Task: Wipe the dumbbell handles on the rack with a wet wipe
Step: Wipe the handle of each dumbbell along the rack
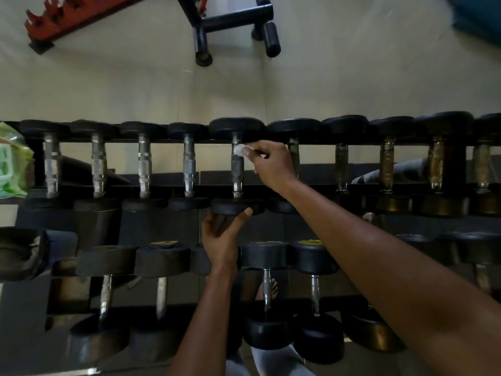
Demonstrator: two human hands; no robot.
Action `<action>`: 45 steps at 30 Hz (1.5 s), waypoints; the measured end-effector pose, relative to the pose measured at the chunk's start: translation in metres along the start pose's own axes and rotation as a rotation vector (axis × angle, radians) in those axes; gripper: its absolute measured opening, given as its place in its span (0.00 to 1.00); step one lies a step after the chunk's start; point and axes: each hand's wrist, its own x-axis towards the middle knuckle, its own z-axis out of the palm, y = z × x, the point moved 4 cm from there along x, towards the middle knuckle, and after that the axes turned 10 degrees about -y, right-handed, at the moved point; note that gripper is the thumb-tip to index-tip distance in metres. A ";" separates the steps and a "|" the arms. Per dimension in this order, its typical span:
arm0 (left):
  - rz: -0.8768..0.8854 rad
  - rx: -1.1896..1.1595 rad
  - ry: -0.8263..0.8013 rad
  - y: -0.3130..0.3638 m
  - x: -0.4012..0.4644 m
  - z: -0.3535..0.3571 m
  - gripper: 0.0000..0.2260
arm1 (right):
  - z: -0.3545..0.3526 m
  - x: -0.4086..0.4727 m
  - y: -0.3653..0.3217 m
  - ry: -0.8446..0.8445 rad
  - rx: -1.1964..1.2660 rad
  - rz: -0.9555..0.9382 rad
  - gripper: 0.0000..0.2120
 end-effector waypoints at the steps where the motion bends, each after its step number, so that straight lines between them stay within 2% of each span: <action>1: 0.001 0.004 -0.001 -0.001 0.002 -0.001 0.31 | -0.001 0.000 0.000 0.014 0.001 -0.003 0.09; 4: -0.028 -0.032 -0.050 -0.006 0.011 -0.006 0.27 | -0.003 0.000 0.002 0.037 0.020 0.002 0.09; 8: -0.114 -0.143 -0.203 -0.018 0.025 -0.010 0.18 | -0.004 0.001 0.004 0.055 0.021 -0.004 0.09; 13: -0.221 -0.256 -0.342 -0.022 0.035 -0.007 0.22 | -0.005 0.002 -0.003 0.137 -0.066 -0.027 0.10; 16: -0.321 -0.429 -0.291 -0.030 0.036 -0.006 0.26 | 0.001 0.005 -0.009 0.175 -0.107 -0.049 0.10; 19: -0.395 -0.472 -0.250 -0.031 0.029 -0.003 0.30 | 0.011 0.005 -0.012 0.188 -0.116 -0.061 0.08; 22: -0.363 -0.334 -0.202 -0.020 0.015 -0.004 0.33 | 0.016 0.004 -0.014 0.208 -0.093 -0.017 0.07; 24: -0.288 -0.137 -0.059 -0.008 0.000 -0.009 0.33 | 0.017 0.004 -0.016 0.203 -0.084 -0.019 0.07; 26: -0.116 0.196 0.168 0.014 -0.014 -0.021 0.29 | 0.017 0.005 -0.018 0.189 -0.086 -0.022 0.08; 27: 0.032 0.363 0.200 0.030 -0.017 -0.022 0.27 | 0.018 0.006 -0.018 0.188 -0.088 -0.019 0.07; 29: 0.220 0.665 0.086 0.061 -0.016 -0.012 0.29 | 0.018 0.007 -0.020 0.180 -0.084 -0.011 0.07; 31: 0.195 0.840 -0.017 0.084 -0.009 -0.001 0.28 | 0.018 0.008 -0.020 0.171 -0.081 -0.006 0.06; 33: 0.107 0.872 -0.053 0.099 0.001 0.005 0.23 | 0.017 0.008 -0.019 0.165 -0.104 -0.007 0.06; 36: 0.038 0.868 -0.056 0.103 0.017 -0.001 0.23 | 0.018 0.010 -0.018 0.144 -0.147 -0.017 0.05; 41: 0.054 0.876 -0.057 0.099 0.014 -0.010 0.27 | 0.015 0.007 -0.014 0.058 -0.238 -0.042 0.03; 45: 0.047 0.834 -0.091 0.097 0.010 -0.014 0.23 | 0.012 -0.007 -0.010 -0.027 -0.328 -0.034 0.04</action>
